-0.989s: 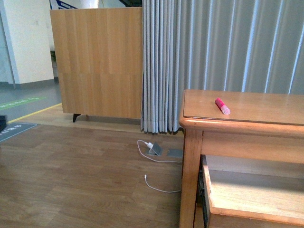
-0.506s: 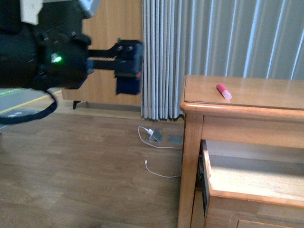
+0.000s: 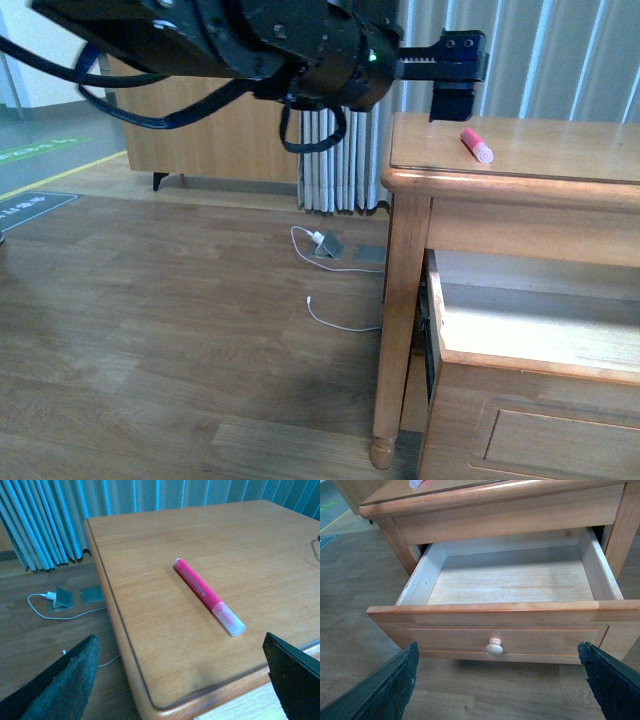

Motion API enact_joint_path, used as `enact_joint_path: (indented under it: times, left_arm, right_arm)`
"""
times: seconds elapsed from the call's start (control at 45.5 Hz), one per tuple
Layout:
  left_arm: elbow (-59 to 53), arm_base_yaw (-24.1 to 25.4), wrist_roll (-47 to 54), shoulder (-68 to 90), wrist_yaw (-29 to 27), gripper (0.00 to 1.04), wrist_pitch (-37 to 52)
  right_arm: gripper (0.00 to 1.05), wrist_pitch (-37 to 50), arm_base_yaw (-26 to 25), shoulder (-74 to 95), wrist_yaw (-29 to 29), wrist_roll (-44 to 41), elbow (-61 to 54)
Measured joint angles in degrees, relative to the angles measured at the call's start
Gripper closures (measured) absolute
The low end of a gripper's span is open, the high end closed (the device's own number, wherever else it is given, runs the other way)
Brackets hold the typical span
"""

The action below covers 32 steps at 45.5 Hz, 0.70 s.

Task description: Place pink marker in drawer with both arms

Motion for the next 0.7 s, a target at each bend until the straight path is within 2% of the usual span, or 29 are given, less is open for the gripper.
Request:
enact_joint_path:
  times: [0.396,0.704]
  left_arm:
    - [25.53,-3.13,-0.44,17.53,-1.31,0.06,-12.98]
    - [49.96,-4.24,-0.55,30.47,-2.69,0.06,-28.52]
  right_arm:
    - [0.08,0.00,0.00,0.00,0.00,0.00,0.00]
    - [0.08,0.00,0.00,0.00,0.00,0.00,0.00]
